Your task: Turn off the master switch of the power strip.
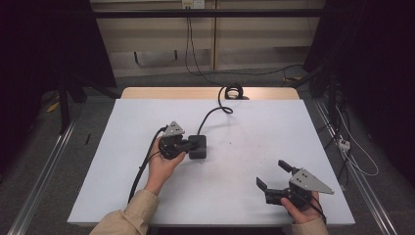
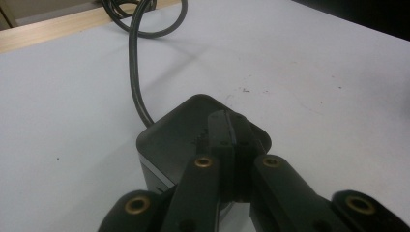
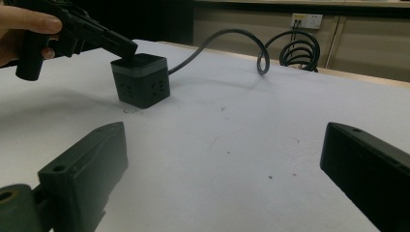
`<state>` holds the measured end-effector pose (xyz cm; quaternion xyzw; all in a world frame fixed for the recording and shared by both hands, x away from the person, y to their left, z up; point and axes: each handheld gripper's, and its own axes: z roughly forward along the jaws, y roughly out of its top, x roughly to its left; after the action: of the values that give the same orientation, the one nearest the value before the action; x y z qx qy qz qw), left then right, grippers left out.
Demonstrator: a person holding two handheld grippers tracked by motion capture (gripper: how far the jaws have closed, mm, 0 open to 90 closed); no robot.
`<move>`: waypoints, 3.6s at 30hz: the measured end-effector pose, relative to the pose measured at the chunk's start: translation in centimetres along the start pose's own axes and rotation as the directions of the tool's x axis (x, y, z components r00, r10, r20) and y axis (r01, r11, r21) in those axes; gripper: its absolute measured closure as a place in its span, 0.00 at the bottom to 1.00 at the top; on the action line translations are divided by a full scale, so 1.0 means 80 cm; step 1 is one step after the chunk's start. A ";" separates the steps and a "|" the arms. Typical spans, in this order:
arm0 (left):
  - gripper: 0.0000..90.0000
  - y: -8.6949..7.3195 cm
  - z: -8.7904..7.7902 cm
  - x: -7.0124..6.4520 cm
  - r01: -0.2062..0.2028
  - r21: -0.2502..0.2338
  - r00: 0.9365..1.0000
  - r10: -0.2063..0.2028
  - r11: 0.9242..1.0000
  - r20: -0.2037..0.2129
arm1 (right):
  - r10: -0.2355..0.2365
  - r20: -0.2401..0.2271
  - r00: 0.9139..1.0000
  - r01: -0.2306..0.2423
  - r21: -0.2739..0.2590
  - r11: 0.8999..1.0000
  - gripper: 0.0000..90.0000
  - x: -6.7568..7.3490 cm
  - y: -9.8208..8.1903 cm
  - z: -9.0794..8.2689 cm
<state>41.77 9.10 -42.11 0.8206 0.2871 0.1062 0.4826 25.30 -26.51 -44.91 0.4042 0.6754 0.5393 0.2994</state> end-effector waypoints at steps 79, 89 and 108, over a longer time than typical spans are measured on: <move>0.61 0.008 -0.025 -0.002 0.119 -0.062 0.993 -0.117 0.991 0.029 | -0.016 -0.010 1.000 0.016 0.001 1.000 0.03 0.001 0.002 0.005; 0.47 0.008 -0.038 -0.002 0.102 -0.036 0.994 -0.101 0.994 0.035 | -0.011 -0.011 1.000 0.011 0.000 1.000 0.03 0.002 0.002 0.005; 0.31 0.003 -0.049 -0.001 0.107 -0.057 0.993 -0.104 0.993 0.057 | -0.013 -0.013 1.000 0.013 -0.001 1.000 0.04 0.003 0.003 0.005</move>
<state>39.98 11.84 -39.90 0.7920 0.3137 0.0666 0.5195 25.57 -26.08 -44.79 0.3963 0.6797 0.5402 0.2986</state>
